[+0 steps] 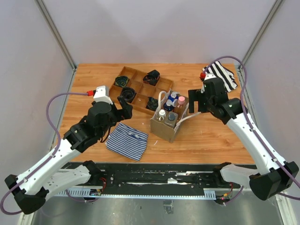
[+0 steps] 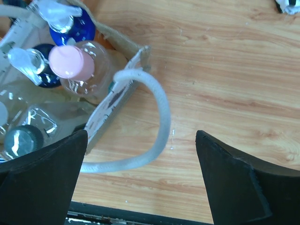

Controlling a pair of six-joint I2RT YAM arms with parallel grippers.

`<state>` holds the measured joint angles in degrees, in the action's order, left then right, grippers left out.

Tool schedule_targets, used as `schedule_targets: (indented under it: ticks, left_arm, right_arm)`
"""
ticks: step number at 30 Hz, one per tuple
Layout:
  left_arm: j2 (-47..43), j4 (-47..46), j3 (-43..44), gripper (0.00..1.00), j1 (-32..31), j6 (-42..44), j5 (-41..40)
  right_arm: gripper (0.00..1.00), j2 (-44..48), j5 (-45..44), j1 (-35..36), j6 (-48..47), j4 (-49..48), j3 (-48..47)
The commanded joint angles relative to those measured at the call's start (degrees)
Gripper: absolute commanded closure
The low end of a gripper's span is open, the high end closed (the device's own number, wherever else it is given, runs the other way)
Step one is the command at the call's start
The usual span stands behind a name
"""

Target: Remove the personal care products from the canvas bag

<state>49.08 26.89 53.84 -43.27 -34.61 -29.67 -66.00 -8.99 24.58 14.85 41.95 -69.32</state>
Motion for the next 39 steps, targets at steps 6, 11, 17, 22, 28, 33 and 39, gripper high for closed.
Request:
schedule_targets:
  ticks: [6, 11, 17, 22, 28, 33, 39]
  left_arm:
    - [-1.58, 5.81, -2.22, 0.00, 0.00, 0.60, -0.75]
    - [-1.46, 5.32, -4.89, 0.02, 0.02, -1.10, -1.13]
    - [3.59, -0.62, -4.07, 0.01, 0.02, -1.64, -0.81]
    - [16.87, -5.42, -1.58, 0.01, 0.83, -4.92, 0.77]
    - [36.49, -7.03, 6.20, 0.01, 3.17, -4.70, 4.55]
    - [47.09, -10.21, 8.07, 0.02, 6.61, -6.41, 8.58]
    - [56.93, -9.80, 14.11, 0.03, 8.95, -6.69, 7.39]
  right_arm:
    - [0.02, -1.15, 4.03, 0.73, 0.75, -5.52, -4.19]
    - [0.02, -9.40, 9.28, 0.97, -0.43, 0.72, -11.11]
    - [0.01, -10.07, 8.74, 4.84, -0.49, -4.07, -9.89]
    - [0.01, -8.77, 12.24, 6.80, -0.21, -4.37, -10.55]
    - [0.01, -10.20, 17.92, 9.69, 0.09, -2.72, -9.46]
    - [0.01, -14.36, 16.61, 11.15, 0.55, -2.08, -7.16]
    - [0.01, -21.82, 15.28, 11.19, 1.93, -0.58, -7.83]
